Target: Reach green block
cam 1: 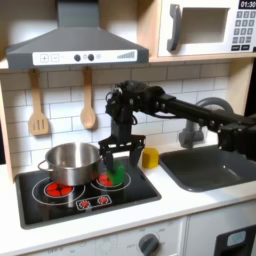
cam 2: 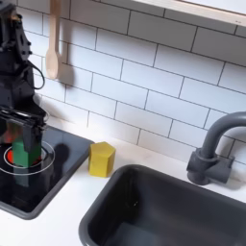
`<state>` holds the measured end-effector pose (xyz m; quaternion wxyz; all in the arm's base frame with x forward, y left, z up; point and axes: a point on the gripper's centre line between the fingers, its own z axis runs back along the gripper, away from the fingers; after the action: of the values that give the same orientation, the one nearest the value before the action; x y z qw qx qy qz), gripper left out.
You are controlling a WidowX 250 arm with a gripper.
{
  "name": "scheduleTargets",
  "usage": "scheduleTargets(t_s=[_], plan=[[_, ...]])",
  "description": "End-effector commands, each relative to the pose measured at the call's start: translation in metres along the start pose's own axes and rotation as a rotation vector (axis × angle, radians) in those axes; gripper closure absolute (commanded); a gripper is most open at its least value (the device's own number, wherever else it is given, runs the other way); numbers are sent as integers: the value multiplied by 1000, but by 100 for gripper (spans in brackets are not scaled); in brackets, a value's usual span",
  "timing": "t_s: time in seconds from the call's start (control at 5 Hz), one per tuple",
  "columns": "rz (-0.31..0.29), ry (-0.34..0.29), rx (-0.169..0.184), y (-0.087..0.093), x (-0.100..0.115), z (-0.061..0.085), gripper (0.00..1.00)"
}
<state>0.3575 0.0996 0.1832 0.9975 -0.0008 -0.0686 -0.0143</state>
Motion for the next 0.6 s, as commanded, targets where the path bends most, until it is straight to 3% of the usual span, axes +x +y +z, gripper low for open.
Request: scheduleTargets(t_s=[0.0,0.4], plan=[[7,19,1,0,7,-9,0],[8,48,-8,0,11,-22,0]])
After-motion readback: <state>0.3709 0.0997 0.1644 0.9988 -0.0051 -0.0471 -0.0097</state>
